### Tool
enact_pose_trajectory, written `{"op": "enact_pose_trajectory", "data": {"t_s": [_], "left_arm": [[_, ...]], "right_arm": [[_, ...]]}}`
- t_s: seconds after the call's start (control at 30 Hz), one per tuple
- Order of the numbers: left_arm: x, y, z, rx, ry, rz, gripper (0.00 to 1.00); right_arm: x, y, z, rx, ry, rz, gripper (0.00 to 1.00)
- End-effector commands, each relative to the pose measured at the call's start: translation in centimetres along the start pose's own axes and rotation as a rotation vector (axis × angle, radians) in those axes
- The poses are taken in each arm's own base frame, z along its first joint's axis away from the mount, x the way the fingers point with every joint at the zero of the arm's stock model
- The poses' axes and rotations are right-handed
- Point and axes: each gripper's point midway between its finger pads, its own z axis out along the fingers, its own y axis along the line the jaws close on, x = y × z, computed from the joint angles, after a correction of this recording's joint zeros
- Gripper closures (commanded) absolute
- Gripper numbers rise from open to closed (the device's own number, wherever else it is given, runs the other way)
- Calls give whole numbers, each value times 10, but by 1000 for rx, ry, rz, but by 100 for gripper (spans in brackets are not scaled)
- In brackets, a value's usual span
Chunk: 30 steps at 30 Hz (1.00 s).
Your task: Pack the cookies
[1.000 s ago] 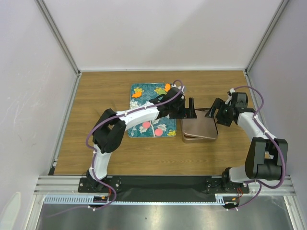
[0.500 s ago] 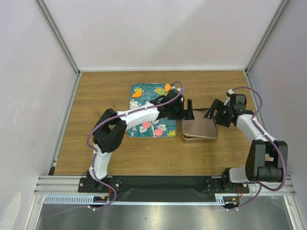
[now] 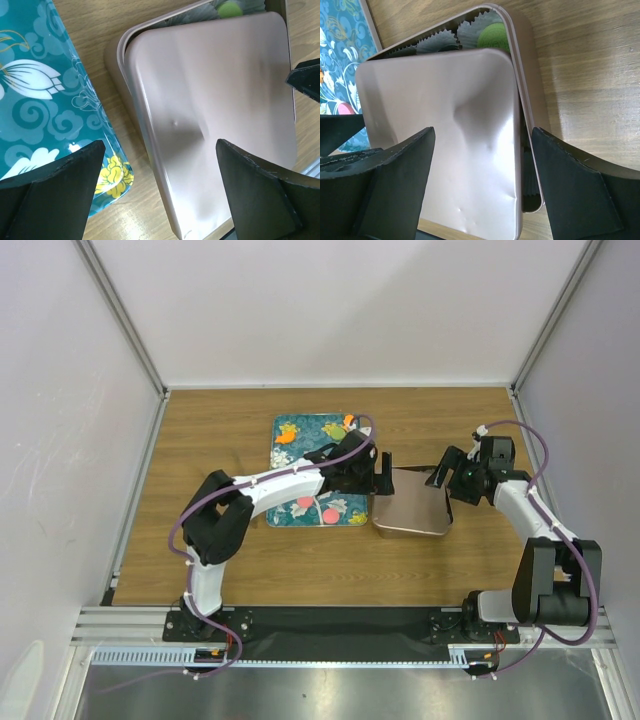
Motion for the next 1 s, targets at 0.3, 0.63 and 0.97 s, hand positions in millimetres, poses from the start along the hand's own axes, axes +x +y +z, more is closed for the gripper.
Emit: {"op": "enact_pose_trajectory", "data": {"t_s": [0.3,0.63,0.97], "left_arm": [[-1,-15,-26,82,-18,27,0],[9,-21,-37,141,-13,12,1],[23,-22,-18,113,41,-2,2]], "right_arm": [[-2,2,-8,-16,-23,-19,15],[0,2,-11,-21,-32,-21,16],[4,3,-6,-31,-14,-19,17]]}}
